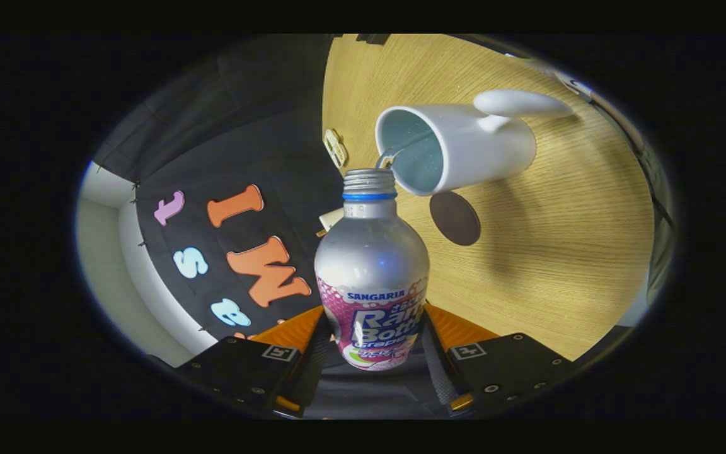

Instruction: Take the bottle from table, then pour the juice into the cup, finally place the bottle on the coaster

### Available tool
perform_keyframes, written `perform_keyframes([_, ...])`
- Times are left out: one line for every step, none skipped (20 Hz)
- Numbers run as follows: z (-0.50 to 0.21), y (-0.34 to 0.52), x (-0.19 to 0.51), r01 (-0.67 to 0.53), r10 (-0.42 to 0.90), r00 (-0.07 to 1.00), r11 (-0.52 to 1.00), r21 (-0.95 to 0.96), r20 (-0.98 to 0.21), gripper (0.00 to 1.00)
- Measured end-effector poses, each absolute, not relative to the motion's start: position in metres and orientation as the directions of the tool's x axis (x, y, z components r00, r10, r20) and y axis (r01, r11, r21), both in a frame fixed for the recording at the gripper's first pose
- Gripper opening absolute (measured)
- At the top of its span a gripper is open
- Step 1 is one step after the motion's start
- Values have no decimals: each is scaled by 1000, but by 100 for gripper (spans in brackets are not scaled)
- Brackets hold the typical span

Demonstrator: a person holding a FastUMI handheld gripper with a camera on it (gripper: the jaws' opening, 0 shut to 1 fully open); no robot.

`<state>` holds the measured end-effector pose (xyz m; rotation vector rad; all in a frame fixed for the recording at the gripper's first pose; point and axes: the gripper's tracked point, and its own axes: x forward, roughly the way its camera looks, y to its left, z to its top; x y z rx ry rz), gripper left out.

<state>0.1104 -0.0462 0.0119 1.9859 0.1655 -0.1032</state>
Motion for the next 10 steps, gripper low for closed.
perform_keyframes([12,-48,109,159,64,987,-407,899,-146,73])
perform_keyframes([13,-49,107,155,61,988,-411,898,-143,72])
perform_keyframes([12,-51,107,152,58,988,-414,897,-141,72])
perform_keyframes([12,-50,107,150,55,989,-418,896,-139,72])
perform_keyframes([11,-50,108,148,54,989,-422,895,-138,72])
perform_keyframes([13,-48,108,144,55,989,-426,893,-134,72])
perform_keyframes([14,-48,108,143,57,990,-428,892,-131,72])
perform_keyframes([16,-47,109,143,56,990,-429,892,-131,73])
perform_keyframes([16,-45,110,145,60,989,-430,891,-132,73])
perform_keyframes([16,-44,112,145,60,989,-432,890,-132,72])
